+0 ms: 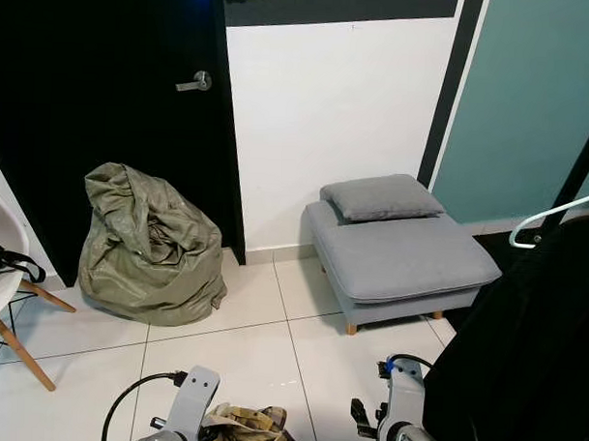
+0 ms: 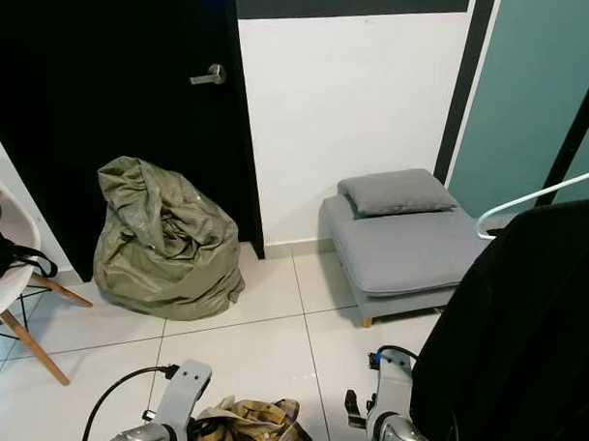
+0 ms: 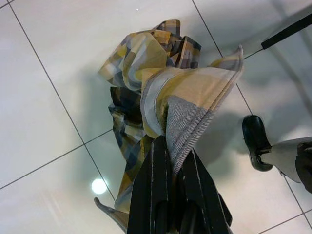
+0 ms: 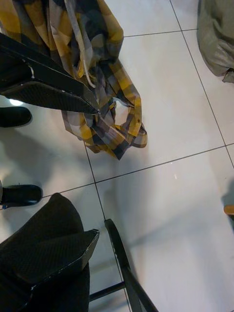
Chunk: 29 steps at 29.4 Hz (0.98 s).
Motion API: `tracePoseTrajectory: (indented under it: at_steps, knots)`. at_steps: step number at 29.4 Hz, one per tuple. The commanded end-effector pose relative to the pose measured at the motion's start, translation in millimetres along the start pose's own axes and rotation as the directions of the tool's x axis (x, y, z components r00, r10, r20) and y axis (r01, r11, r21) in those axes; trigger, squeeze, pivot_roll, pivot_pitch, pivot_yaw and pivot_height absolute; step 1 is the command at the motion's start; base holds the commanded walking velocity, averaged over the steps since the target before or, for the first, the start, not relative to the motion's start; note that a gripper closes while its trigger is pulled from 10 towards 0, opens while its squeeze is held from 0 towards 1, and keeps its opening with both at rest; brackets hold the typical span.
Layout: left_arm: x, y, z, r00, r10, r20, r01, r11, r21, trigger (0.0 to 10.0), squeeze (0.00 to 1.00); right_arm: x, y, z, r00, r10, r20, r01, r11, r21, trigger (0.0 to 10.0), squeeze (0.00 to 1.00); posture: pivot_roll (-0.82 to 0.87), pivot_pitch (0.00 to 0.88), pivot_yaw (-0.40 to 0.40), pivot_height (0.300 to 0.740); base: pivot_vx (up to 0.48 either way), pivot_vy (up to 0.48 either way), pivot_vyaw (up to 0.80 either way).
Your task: Hang hanger
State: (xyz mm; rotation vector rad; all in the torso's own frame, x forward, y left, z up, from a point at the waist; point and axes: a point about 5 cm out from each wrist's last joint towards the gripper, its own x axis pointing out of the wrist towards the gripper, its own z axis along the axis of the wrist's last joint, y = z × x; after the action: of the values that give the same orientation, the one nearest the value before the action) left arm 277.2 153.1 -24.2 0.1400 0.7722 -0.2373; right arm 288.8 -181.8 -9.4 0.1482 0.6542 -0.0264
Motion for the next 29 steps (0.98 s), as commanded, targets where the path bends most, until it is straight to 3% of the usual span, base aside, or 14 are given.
tracePoseTrajectory:
  at_steps: [1, 4, 29]
  knots:
    - [-0.3, 2.4, -1.2, 1.0, 0.004, -0.006, -0.004, 1.0, -0.014, 10.0, 0.0, 0.2, 1.3, -1.1, 1.0, -0.003, -0.013, 0.003, 1.0, 0.001, 10.0, 0.0, 0.04, 0.082, 0.065, 0.74, 0.0, 0.0, 0.0]
    - [-0.1, 1.1, 0.4, 1.0, -0.002, 0.001, 0.002, 1.0, 0.013, 10.0, 0.0, 0.3, 1.3, 0.8, 1.0, -0.002, -0.007, 0.002, 1.0, 0.007, 10.0, 0.0, 0.04, 0.083, 0.057, 0.74, 0.0, 0.0, 0.0]
    - [-0.6, 3.9, 0.3, 1.0, 0.015, 0.003, -0.015, 1.0, -0.026, 10.0, 0.0, -0.2, 1.8, 2.2, 1.0, -0.002, 0.004, 0.002, 1.0, 0.022, 10.0, 0.0, 0.04, 0.091, 0.059, 0.74, 0.0, 0.0, 0.0]
